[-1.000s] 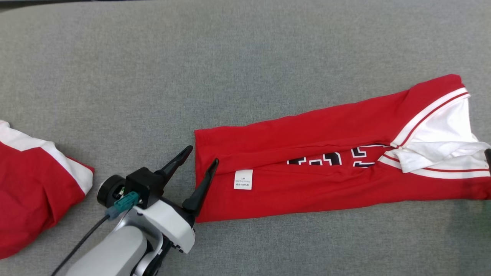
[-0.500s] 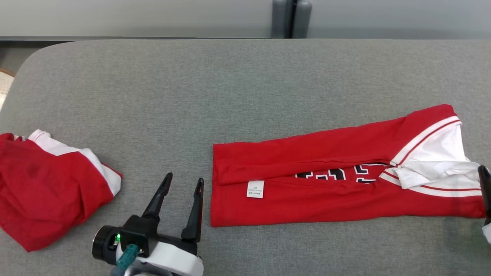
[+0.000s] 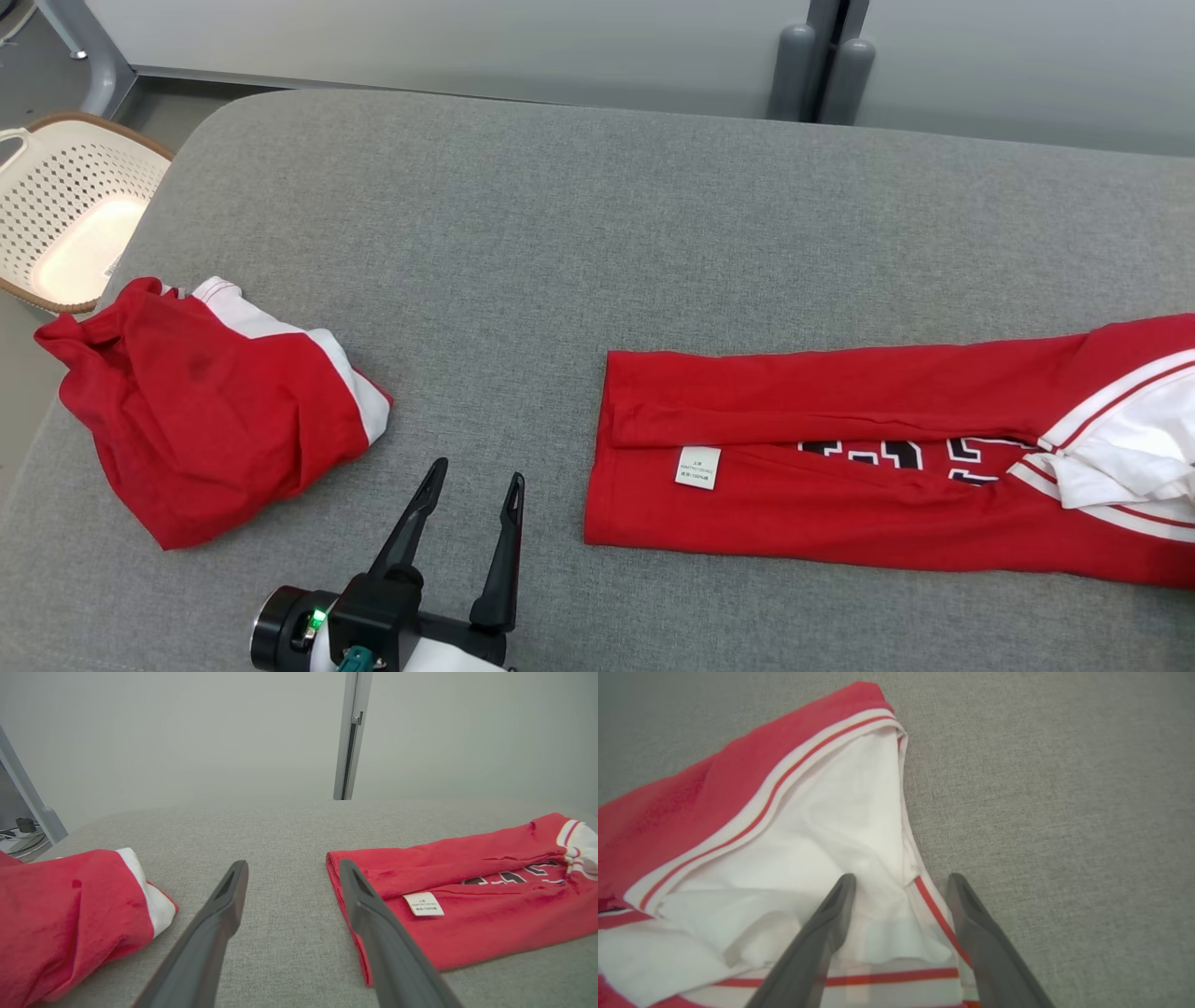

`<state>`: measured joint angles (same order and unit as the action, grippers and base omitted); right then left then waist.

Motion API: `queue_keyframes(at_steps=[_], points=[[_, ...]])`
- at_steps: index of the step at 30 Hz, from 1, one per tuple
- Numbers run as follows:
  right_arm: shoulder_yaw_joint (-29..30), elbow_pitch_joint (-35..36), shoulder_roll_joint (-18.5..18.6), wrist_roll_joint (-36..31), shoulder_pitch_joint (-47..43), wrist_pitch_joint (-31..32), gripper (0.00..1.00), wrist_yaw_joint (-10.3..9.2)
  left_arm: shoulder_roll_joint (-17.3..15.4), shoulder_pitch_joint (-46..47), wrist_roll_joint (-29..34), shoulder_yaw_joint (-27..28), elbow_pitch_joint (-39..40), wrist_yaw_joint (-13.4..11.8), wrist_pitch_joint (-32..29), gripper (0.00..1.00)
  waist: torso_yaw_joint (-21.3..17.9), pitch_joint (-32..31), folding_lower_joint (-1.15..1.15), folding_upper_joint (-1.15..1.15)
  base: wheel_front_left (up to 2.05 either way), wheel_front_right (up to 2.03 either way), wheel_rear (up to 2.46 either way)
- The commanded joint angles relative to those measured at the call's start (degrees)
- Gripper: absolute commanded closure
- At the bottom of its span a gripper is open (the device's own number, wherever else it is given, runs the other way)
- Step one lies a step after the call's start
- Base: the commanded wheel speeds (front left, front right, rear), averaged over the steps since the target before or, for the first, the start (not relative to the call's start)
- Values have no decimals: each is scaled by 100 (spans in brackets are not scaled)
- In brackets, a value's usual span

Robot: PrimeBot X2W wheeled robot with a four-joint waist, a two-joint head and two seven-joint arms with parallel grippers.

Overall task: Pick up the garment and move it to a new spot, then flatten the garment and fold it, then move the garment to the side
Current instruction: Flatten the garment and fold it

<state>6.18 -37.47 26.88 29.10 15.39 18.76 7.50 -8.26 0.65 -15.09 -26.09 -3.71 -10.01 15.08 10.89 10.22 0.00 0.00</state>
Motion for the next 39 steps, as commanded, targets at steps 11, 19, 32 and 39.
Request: queue_keyframes(at_steps=[11, 19, 32, 39], points=[[-183, -703, 29, 130, 216, 174, 0, -8, 190, -18, 419, 310, -19, 269, 10, 0, 52, 176, 0, 0, 0, 0, 0], [-476, -939, 101, 256, 458, 435, 100, -10, 267, 84, 529, 416, -102, 397, 10, 0, 61, 267, 0, 0, 0, 0, 0], [-755, -833, 906, -75, 1032, -123, 100, -12, 340, 131, 698, 624, -107, 555, 10, 0, -300, 446, 0, 0, 0, 0, 0], [-981, -457, 1542, -689, 1453, -44, 100, -9, 293, 228, 796, 714, -97, 646, 9, 0, -723, 536, 0, 0, 0, 0, 0]])
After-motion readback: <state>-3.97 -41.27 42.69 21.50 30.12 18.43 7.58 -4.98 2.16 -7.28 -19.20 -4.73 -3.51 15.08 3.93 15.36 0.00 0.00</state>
